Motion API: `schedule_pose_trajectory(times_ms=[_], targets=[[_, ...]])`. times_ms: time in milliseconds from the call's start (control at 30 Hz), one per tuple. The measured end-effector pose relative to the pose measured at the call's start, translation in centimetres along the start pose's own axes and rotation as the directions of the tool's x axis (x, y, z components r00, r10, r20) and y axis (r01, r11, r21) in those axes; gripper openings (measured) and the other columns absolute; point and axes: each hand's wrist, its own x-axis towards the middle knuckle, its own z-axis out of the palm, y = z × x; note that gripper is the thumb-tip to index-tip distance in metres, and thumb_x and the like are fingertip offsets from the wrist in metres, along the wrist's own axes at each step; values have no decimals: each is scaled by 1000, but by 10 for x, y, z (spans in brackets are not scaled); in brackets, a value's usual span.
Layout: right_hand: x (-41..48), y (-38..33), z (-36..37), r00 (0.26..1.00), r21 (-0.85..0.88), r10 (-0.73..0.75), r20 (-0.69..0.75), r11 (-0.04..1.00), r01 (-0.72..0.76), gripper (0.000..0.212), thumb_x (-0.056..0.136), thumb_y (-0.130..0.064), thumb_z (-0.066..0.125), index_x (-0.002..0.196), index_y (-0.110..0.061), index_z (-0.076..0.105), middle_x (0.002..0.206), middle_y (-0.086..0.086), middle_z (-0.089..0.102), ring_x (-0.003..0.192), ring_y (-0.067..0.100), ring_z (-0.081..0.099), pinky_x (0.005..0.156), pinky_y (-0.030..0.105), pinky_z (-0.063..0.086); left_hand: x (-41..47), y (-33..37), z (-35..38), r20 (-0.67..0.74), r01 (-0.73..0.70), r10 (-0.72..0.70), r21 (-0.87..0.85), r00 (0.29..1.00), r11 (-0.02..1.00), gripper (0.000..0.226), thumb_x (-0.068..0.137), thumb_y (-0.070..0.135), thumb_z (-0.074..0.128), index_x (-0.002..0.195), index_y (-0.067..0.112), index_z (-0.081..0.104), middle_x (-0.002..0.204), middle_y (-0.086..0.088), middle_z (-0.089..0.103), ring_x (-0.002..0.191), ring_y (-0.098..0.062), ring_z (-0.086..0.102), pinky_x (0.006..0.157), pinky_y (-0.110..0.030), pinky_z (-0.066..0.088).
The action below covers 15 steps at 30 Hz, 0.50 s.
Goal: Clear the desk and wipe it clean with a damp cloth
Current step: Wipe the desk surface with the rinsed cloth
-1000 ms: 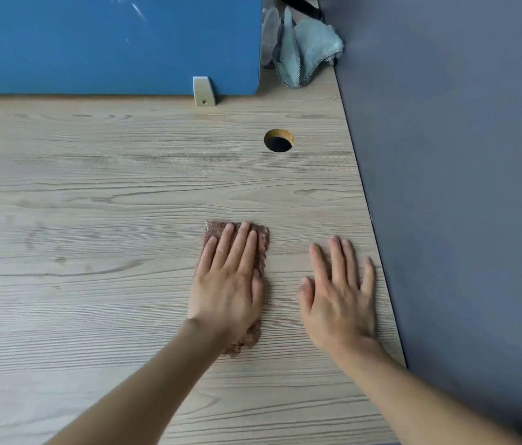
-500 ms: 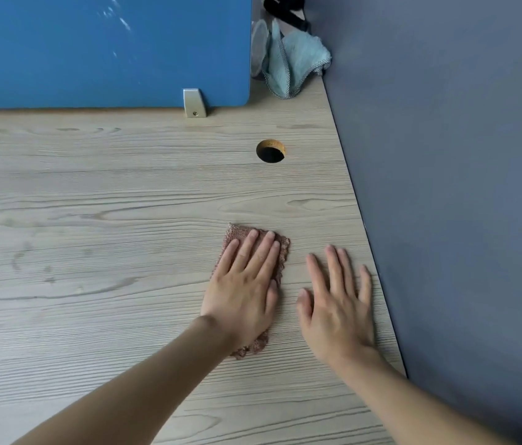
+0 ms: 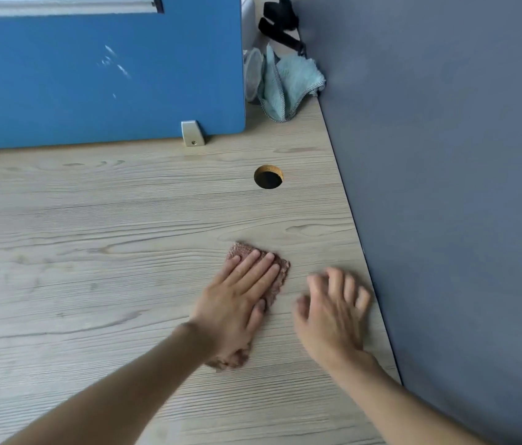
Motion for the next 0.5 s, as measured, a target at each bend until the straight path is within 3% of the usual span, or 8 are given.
schedule_pose_trajectory(times_ms=[33, 133, 200, 267, 333, 400, 433, 500], targets=[[18, -6, 0, 1000, 31, 10, -17, 999, -10, 43, 82, -39, 38, 111, -18, 63, 127, 9, 57, 120, 31, 48, 100, 51, 35, 4, -13, -2, -9, 23, -23, 12, 1000, 1000, 63, 98, 38, 27, 158, 18, 22, 165, 0, 16, 154, -20, 7, 123, -43, 10], [55, -20, 11, 999, 52, -48, -4, 997, 49, 54, 90, -37, 35, 137, -16, 53, 149, 11, 46, 140, 31, 40, 113, 53, 29, 13, -17, -7, -45, 279, -280, -31, 959, 960, 64, 97, 37, 26, 157, 15, 23, 165, -4, 17, 154, -21, 9, 123, -44, 14], [61, -25, 19, 996, -7, -77, 37, 997, 77, 58, 93, -37, 33, 145, -17, 47, 158, 15, 37, 148, 31, 30, 119, 56, 21, 16, -4, -5, -68, 327, -331, -62, 941, 943, 65, 96, 38, 26, 156, 13, 26, 164, -4, 19, 153, -23, 13, 122, -46, 16], [60, -28, 22, 995, -68, -70, 74, 995, 75, 61, 94, -38, 29, 149, -16, 44, 161, 17, 31, 151, 31, 25, 120, 58, 17, 13, -5, -4, -68, 257, -260, -54, 963, 965, 65, 96, 38, 28, 156, 12, 27, 164, -4, 20, 153, -25, 13, 121, -47, 15], [60, -30, 21, 993, -96, -67, 92, 992, 76, 63, 94, -39, 26, 151, -17, 42, 162, 17, 29, 152, 30, 22, 120, 58, 16, 12, -23, -7, 4, 49, -49, -2, 999, 999, 65, 98, 39, 28, 158, 15, 21, 166, -1, 14, 154, -23, 5, 122, -46, 10], [61, -30, 20, 993, -107, -62, 101, 992, 73, 64, 94, -41, 26, 152, -17, 42, 162, 16, 28, 152, 30, 21, 120, 58, 15, 19, -46, -8, 41, -143, 141, 53, 989, 988, 64, 99, 39, 28, 159, 19, 18, 166, 2, 11, 154, -19, 4, 123, -43, 7], [60, -29, 20, 993, -113, -63, 103, 991, 75, 64, 94, -41, 25, 152, -17, 42, 162, 16, 28, 152, 30, 21, 120, 58, 14, 25, -51, -8, 22, -130, 129, 48, 991, 990, 64, 99, 39, 27, 159, 19, 18, 166, 2, 12, 154, -18, 4, 123, -42, 8], [60, -30, 21, 991, -131, -60, 117, 989, 75, 64, 95, -40, 25, 152, -17, 41, 162, 16, 28, 152, 30, 20, 120, 58, 14, 38, -44, -10, -27, 93, -94, -24, 995, 995, 63, 99, 39, 22, 158, 17, 18, 166, -1, 14, 154, -18, 4, 123, -43, 11]])
